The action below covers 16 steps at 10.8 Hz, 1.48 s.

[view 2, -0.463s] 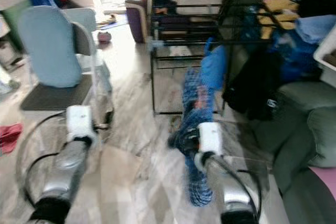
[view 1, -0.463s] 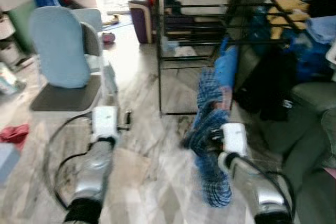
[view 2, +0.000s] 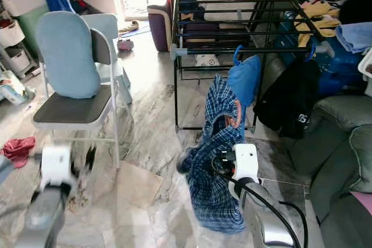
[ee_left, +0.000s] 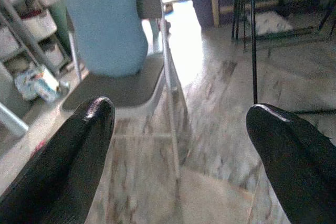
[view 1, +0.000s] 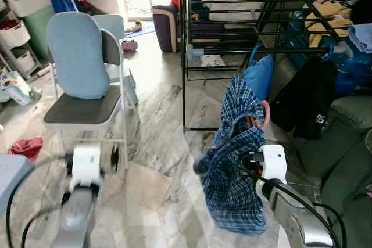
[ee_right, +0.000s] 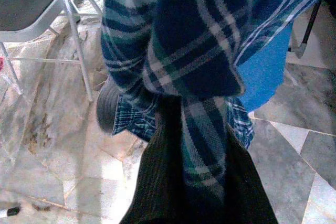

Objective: Hang hanger

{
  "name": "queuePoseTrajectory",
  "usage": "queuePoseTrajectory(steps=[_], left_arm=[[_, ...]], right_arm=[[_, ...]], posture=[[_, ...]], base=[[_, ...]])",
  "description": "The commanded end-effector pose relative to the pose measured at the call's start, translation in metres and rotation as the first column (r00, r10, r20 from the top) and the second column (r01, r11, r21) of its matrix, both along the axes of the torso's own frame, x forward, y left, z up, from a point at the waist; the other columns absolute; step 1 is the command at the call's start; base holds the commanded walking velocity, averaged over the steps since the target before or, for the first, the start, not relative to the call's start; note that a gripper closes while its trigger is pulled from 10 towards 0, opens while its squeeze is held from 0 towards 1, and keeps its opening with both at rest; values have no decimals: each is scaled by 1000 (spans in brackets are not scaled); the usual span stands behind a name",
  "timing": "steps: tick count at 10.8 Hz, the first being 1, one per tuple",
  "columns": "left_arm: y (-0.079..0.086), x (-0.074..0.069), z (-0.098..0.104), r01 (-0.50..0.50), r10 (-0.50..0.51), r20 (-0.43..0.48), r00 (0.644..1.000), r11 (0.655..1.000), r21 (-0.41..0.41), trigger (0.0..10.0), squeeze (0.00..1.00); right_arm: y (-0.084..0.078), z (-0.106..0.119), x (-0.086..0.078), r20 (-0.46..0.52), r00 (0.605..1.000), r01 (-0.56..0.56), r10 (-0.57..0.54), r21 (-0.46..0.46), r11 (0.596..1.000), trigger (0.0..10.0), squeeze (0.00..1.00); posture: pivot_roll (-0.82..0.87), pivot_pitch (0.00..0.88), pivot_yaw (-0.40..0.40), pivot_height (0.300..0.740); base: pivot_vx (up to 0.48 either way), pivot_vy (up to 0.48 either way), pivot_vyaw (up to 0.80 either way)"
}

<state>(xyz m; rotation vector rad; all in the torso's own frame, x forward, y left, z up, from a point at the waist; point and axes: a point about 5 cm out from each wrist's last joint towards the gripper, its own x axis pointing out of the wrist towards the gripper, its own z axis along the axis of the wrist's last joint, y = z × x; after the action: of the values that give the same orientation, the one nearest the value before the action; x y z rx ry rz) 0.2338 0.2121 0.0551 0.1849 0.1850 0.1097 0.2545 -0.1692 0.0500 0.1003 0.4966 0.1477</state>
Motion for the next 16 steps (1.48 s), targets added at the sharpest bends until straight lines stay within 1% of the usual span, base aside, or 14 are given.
queuePoseTrajectory(steps=[1, 2, 4, 5, 7, 8, 10, 11, 12, 13, 15, 16], left_arm=[[-3, -5, -1, 26, -26, -9, 1000, 1000, 12, 10000, 0], [-4, -7, -1, 35, -34, -14, 999, 999, 15, 10000, 0], [-3, -2, 3, 29, -29, -6, 1000, 999, 18, 10000, 0], [-4, 1, 5, 26, -26, 4, 1000, 1000, 15, 10000, 0], [-4, 1, 6, 23, -23, 6, 1000, 1000, 9, 10000, 0], [-4, 1, 6, 20, -20, 6, 1000, 1000, 9, 10000, 0], [-6, 2, 7, 17, -17, 8, 1000, 1000, 5, 10000, 0], [-6, 3, 7, 16, -16, 9, 1000, 1000, 3, 10000, 0], [-7, 4, 7, 17, -17, 11, 1000, 1000, 0, 10000, 0], [-7, 5, 8, 16, -16, 17, 1000, 1000, -3, 10000, 0], [-5, 3, 7, 11, -11, 16, 1000, 1000, -11, 10000, 0], [-6, 2, 6, 24, -22, 20, 1000, 998, -62, 10000, 0]], right_arm=[[-1, 2, 1, 8, 1000, 8, -8, -17, 1000, 10000, 0], [0, 4, 4, 14, 1000, 1, -1, -18, 1000, 10000, 0], [0, 6, 7, 18, 1000, 1, -1, -16, 1000, 10000, 0], [8, 12, 11, 58, 998, -30, 29, 13, 999, 10000, 0], [23, 21, 9, 111, 988, -109, 103, 46, 993, 10000, 0], [23, 18, 8, 99, 990, -100, 96, 41, 994, 10000, 0], [19, 17, 10, 95, 993, -74, 69, 43, 996, 10000, 0], [18, 17, 10, 92, 993, -75, 73, 24, 997, 10000, 0], [16, 15, 9, 85, 995, -49, 46, 34, 998, 10000, 0], [9, 15, 5, 72, 997, -10, 8, 36, 999, 10000, 0], [-7, 17, -3, 82, 996, 31, -33, 19, 999, 10000, 0], [-13, 16, -5, 75, 996, 44, -45, 17, 999, 10000, 0]], posture=[[-102, 0, 18, 740], [-98, 0, 14, 740], [-99, 0, 15, 740], [-99, 0, 15, 740], [-97, 0, 18, 740], [-97, 0, 17, 740], [-97, 0, 18, 740], [-99, 0, 20, 740], [-98, 0, 20, 740], [-99, 0, 20, 740], [-107, 0, 22, 740], [-112, 0, 24, 740]], base=[[0, 0, 0], [0, 0, 0], [0, 0, 0], [0, 0, 0], [0, 0, 0], [0, 0, 0], [0, 0, 0], [0, 0, 0], [0, 0, 0], [0, 0, 0], [0, 0, 0], [0, 0, 0]])
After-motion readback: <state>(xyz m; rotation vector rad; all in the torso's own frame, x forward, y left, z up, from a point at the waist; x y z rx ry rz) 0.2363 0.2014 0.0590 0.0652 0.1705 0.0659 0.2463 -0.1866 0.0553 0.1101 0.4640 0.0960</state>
